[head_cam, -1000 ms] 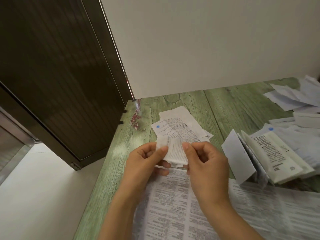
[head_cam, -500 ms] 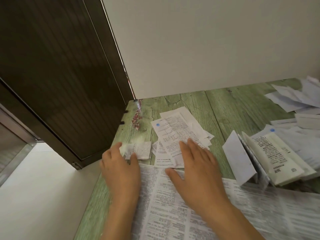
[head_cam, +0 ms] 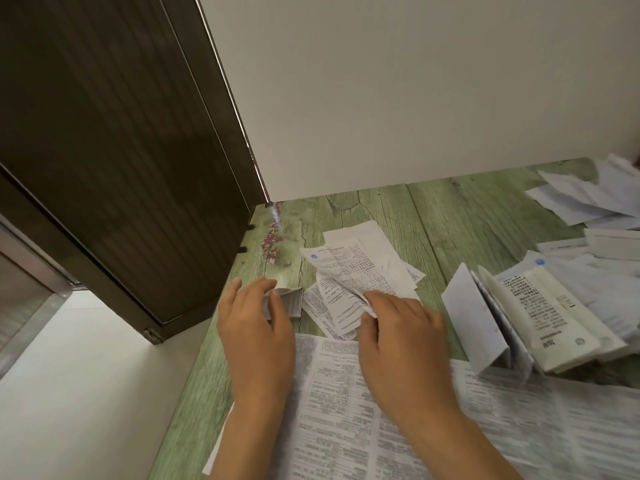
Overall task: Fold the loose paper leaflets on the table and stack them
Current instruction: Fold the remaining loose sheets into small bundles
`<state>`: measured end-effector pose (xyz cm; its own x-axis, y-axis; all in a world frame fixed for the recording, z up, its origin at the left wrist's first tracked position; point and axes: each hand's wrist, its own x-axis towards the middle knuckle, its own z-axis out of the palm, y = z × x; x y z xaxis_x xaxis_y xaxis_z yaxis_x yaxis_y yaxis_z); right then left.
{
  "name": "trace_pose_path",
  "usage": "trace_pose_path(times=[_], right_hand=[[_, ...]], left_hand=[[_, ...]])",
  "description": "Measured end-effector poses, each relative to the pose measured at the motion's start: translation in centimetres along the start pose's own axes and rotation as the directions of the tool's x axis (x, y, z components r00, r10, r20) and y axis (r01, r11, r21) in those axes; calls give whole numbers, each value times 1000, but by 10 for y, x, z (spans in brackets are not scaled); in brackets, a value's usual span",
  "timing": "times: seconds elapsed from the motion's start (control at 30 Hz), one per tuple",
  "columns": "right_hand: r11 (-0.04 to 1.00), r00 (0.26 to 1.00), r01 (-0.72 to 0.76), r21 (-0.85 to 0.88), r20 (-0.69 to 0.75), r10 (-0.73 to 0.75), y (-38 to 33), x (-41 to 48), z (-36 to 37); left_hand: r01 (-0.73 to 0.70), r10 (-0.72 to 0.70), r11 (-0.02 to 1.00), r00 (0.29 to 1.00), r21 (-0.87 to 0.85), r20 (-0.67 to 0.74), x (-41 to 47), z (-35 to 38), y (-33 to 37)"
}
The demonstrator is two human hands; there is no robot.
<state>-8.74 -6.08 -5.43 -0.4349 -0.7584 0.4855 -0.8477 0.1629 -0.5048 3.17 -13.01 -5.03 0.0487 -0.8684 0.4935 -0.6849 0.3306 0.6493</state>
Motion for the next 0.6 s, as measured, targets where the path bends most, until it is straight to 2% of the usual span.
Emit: trace_pose_path(times=[0.07, 0.13, 0.23, 0.3, 0.37, 0.4, 0.47, 0.53, 0.57, 0.6], right_hand=[[992, 989, -102, 73, 111, 93, -3, 2, -2], [986, 988, -127, 108, 107, 116, -2, 2, -4], [992, 994, -103, 71, 26, 102, 0, 2, -2], [987, 995, -89, 134, -40, 95, 1, 3, -2], [981, 980, -42, 192, -185, 78, 0, 4, -7], [982, 966, 16, 188, -258, 34, 0, 5, -8], [972, 915, 181, 149, -388, -111, -3, 4, -12], [928, 882, 329, 173, -408, -236, -6, 3, -12], [904, 872, 382, 191, -397, -285, -7, 2, -11], [884, 866, 420, 204, -382, -323, -8, 1, -9]], left_hand=[[-31, 31, 999, 999, 8, -20, 0, 0, 2], [-60, 60, 998, 997, 3, -57, -1, 1, 7], [-99, 88, 991, 987, -86, -133, -5, 3, 20], [-108, 79, 975, 985, -192, -154, -9, 3, 32], [-54, 20, 948, 994, -315, -111, -12, 2, 44], [19, -43, 920, 998, -392, -53, -12, 1, 48], [270, -191, 767, 962, -582, 195, -10, -4, 58], [548, -207, 443, 833, -710, 513, -4, -10, 64], [639, -173, 274, 768, -718, 617, -2, -15, 65], [692, -140, 147, 722, -706, 678, 1, -21, 65]])
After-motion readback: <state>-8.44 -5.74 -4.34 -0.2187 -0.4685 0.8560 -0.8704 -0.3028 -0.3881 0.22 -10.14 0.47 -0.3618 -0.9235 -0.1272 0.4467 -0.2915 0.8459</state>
